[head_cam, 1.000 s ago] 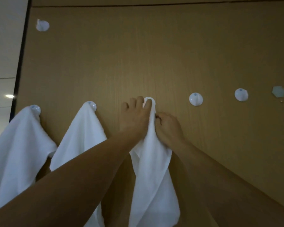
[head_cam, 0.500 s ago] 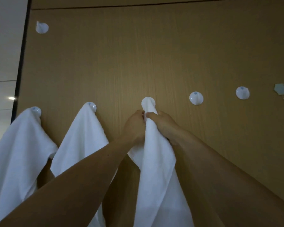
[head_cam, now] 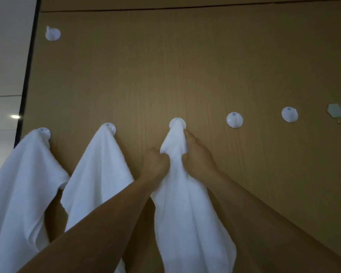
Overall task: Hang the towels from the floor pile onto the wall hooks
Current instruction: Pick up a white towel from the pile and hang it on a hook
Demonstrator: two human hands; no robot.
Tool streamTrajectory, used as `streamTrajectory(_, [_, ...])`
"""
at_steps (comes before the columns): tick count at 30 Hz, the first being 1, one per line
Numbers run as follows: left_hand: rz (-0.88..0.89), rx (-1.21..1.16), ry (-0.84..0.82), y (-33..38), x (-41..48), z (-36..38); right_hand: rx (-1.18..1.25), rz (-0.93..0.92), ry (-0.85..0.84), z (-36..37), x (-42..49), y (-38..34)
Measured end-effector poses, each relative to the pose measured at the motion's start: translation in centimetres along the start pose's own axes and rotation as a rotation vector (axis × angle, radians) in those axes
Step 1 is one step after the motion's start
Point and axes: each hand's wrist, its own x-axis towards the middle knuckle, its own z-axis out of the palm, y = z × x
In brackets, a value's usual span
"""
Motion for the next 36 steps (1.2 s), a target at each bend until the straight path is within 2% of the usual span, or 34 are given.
streamTrajectory(2, [-0.097, -0.127, -0.002, -0.2, -0.7, 0.7, 0.164, 0.102, 0.025, 0.6, -0.6, 0.7])
streamTrajectory(3, [-0.118, -0.167, -0.011, -0.5, -1.0, 1.0, 0.108, 0.124, 0.14, 1.1, -0.8, 1.6])
streamTrajectory(4, [-0.131, -0.191, -0.024, -0.9, -1.3, 1.1, 0.028, 0.012, 0.176, 1.5, -1.2, 2.6])
streamTrajectory(6, [-0.136, -0.217, -0.061, -2.0, -2.0, 1.1, -0.021, -0.245, 0.028, 1.4, -1.8, 5.0])
streamTrajectory(8, [-0.103, -0.215, -0.074, -3.3, -2.6, 1.1, 0.037, -0.278, -0.127, 0.3, -2.1, 6.7])
streamTrajectory(12, [0.037, -0.014, 0.022, -4.9, -4.0, 1.9, -0.088, -0.354, -0.096, -0.4, -2.2, 8.6])
streamTrajectory(17, [0.18, 0.146, 0.099, -7.0, -7.5, 2.4, -0.213, -0.327, -0.038, -1.5, -5.1, 10.7])
streamTrajectory(22, [0.142, 0.281, -0.034, -8.7, -12.6, 1.0, -0.293, -0.238, -0.095, -2.5, -10.7, 11.6])
streamTrajectory(26, [0.282, 0.635, -0.09, -11.4, -16.9, -1.3, -0.379, -0.154, -0.07, -3.4, -16.9, 12.7])
streamTrajectory(29, [0.271, 0.517, -0.265, -12.2, -21.0, -2.1, -0.497, -0.037, -0.068, -4.7, -22.2, 14.1])
streamTrajectory(32, [0.335, 0.539, -0.262, -12.7, -26.1, -1.8, -0.611, 0.109, -0.066, -6.7, -28.2, 14.9])
streamTrajectory(36, [0.341, 0.551, -0.678, -12.8, -32.8, -0.5, -0.743, 0.337, -0.06, -11.6, -37.7, 15.3])
